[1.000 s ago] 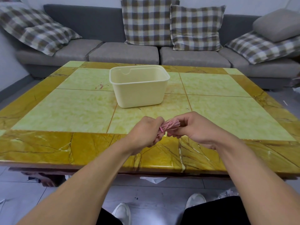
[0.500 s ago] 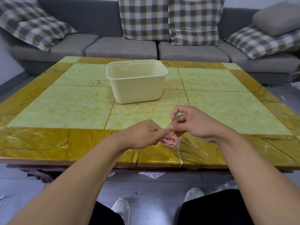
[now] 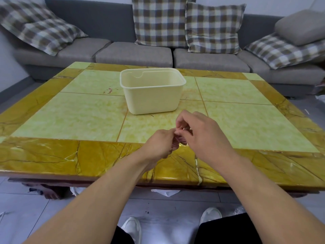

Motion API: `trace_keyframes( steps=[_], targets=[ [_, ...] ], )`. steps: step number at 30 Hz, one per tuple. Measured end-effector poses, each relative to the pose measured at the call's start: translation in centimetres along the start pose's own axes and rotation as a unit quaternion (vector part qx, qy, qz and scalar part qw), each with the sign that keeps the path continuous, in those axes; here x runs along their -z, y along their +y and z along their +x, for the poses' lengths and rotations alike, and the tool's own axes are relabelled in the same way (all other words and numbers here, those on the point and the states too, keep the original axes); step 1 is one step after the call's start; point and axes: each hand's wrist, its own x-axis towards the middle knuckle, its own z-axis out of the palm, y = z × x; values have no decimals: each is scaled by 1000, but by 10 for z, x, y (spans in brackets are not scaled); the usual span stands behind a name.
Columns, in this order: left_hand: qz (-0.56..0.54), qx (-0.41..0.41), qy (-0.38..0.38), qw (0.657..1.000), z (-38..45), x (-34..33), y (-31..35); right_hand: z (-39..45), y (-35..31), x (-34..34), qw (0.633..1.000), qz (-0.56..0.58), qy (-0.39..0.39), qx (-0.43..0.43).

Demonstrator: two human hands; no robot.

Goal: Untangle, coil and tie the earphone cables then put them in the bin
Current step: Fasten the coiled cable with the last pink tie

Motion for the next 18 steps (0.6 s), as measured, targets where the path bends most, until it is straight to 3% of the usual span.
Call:
trace_keyframes(
  steps=[4,7,13,18],
  targets=[
    [-170,66,5,983,-1,-3,2,3,1,0,989,-60,50,129],
    [-255,61,29,965,-3,-6,5,6,0,-9,981,-86,85,153],
    [-435,43,42,899,-6,-10,11,7,-7,-22,984,39,169,42],
    [-495,33,40,868,-4,-11,11,11,-9,-20,965,183,172,-75]
  ],
)
